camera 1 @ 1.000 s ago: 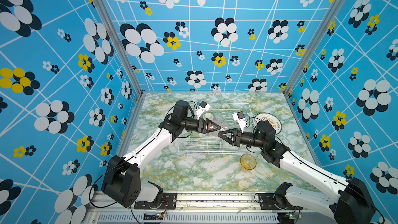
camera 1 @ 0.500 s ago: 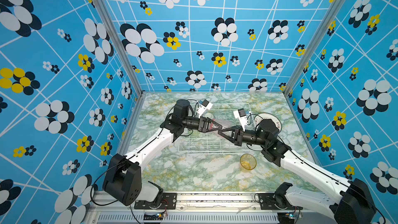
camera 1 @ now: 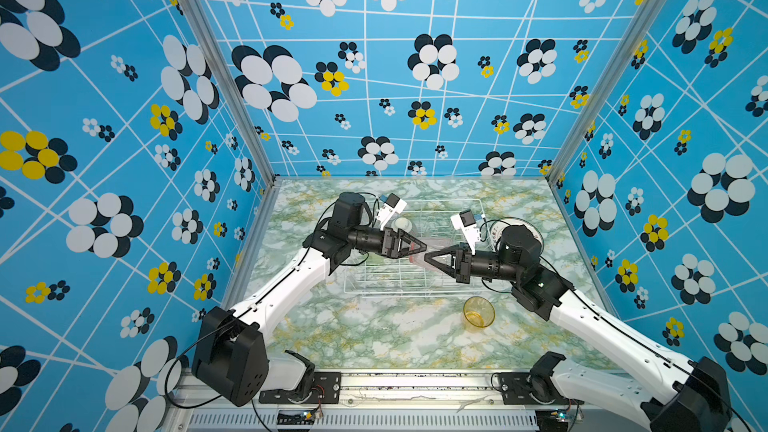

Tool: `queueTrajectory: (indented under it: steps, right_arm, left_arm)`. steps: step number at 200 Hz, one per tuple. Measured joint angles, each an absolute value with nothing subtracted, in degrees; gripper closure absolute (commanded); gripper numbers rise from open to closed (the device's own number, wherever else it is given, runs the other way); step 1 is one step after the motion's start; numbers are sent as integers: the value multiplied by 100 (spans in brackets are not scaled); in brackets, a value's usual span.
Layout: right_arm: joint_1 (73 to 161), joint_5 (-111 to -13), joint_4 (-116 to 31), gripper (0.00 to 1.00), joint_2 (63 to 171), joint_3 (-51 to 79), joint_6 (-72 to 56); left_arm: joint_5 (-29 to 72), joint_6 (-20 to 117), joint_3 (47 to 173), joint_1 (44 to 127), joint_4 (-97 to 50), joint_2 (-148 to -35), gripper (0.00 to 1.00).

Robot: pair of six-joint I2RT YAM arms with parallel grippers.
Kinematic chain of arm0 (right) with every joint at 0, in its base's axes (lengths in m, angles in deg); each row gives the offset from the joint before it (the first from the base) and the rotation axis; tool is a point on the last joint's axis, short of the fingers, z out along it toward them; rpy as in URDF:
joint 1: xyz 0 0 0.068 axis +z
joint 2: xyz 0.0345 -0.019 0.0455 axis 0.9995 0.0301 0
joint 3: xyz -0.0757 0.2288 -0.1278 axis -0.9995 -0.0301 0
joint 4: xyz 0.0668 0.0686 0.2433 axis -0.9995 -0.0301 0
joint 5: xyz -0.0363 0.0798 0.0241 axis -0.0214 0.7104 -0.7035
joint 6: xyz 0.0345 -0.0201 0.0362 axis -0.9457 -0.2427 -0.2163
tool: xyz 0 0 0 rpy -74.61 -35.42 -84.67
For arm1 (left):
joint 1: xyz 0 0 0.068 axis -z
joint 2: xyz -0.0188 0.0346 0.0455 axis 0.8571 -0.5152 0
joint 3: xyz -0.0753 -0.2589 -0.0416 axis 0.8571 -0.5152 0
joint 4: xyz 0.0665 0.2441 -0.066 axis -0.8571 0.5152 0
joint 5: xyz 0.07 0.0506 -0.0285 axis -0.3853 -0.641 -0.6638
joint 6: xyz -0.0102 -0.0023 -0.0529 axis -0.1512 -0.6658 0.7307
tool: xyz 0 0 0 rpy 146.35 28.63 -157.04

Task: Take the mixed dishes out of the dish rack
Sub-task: 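Carry the pink glass toward the table edge with right gripper while left gripper releases, then lower the pink glass onto the table beside the yellow glass with right gripper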

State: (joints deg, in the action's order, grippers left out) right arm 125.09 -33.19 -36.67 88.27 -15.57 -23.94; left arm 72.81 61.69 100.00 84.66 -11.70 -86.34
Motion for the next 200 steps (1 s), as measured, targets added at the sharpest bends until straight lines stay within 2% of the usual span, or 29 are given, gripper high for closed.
queueTrajectory:
  steps: [46,112,152,200]
  right_arm:
    - [12660,-3771,-5776,100,8690,-507,-1592]
    - [13980,-5098,-8388,100,8862,284,-630]
    - [14621,-5441,-9195,100,9236,284,-445]
    - [15053,-5564,-9437,100,9682,284,-425]
  left_arm:
    - [5858,5314,10531,8333,454,-7971,9]
    - [3823,4744,10433,8333,1551,-7130,6]
    - [3386,4665,10393,8331,1639,-7099,6]
    - [3327,4650,10348,8333,1632,-7206,6]
